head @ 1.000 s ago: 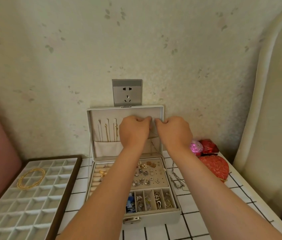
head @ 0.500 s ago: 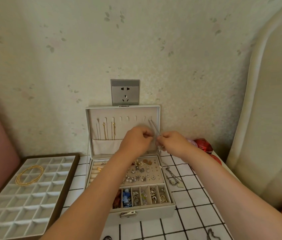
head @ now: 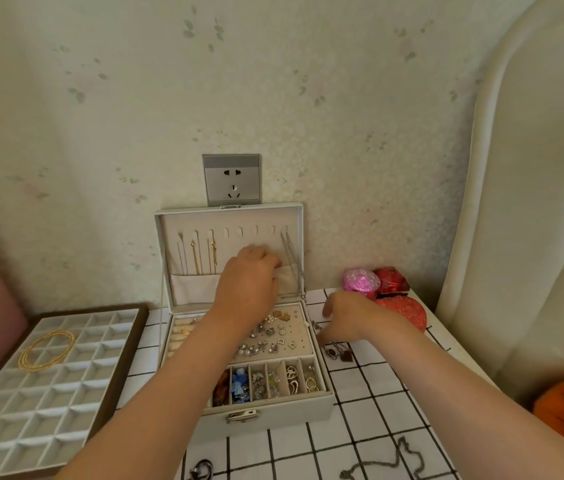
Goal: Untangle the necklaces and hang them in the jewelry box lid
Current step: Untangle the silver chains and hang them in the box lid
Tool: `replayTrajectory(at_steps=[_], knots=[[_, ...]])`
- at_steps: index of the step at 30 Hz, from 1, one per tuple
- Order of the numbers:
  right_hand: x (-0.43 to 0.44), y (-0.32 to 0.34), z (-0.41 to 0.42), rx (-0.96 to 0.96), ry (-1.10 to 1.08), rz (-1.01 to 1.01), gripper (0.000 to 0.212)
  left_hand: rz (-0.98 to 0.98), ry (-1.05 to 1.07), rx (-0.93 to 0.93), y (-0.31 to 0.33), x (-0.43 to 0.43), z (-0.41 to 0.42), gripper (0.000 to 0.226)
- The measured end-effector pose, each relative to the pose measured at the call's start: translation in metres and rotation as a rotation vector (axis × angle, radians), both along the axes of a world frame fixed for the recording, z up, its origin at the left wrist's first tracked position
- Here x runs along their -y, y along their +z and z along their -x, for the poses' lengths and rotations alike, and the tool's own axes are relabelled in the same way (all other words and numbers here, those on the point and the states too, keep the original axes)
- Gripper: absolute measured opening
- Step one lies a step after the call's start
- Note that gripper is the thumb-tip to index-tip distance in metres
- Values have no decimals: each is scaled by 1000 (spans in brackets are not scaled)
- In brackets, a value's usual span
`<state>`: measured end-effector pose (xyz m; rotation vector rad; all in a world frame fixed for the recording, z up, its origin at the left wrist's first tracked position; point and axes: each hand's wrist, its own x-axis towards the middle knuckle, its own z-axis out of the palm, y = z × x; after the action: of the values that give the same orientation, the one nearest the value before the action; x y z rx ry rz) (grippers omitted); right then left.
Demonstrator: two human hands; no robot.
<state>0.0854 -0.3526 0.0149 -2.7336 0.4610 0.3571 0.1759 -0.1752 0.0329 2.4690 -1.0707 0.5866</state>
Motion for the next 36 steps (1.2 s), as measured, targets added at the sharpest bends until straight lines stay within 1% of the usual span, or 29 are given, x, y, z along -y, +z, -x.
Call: replayTrajectory(at_steps=[2,5,10,11,13,16,21,23,25,27,28,30,32,34,36], knots=[[-1,-8,2,-43,23,64,59,-28,15,22,-3,2,2,30],[-4,-11,4,-27,40,56,38,-39,34,20,-5,3,3,32],[-10,0,8,-66,61,78,24,-63,64,31,-7,4,5,31],[-9,2,7,-68,36,30,23,-66,77,32,-8,3,5,29],[-6,13,6,-41,-25,-157,23,-60,89,28,-8,2,5,28],[-6,42,3,93,-38,-366,14,-58,83,26,-8,2,5,28],[-23,78,-9,446,-83,-676,6,-68,93,7,-5,0,6,27],[-31,82,-18,585,-122,-820,11,-50,98,-11,-4,-3,5,25],[-39,81,-27,699,-152,-862,11,-50,104,-27,-2,-5,4,24],[-45,71,-37,787,-164,-805,8,-6,111,-84,-2,-8,4,22],[-46,64,-41,832,-162,-744,9,50,118,-140,0,-8,4,20],[-49,52,-49,907,-135,-558,9,147,121,-223,1,-9,3,16],[-50,44,-51,917,-61,-376,11,153,117,-191,0,-8,3,18],[-49,37,-52,882,44,-203,13,132,128,-138,-2,-9,3,19],[-46,32,-53,850,138,-44,15,122,137,-126,-3,-8,3,19]])
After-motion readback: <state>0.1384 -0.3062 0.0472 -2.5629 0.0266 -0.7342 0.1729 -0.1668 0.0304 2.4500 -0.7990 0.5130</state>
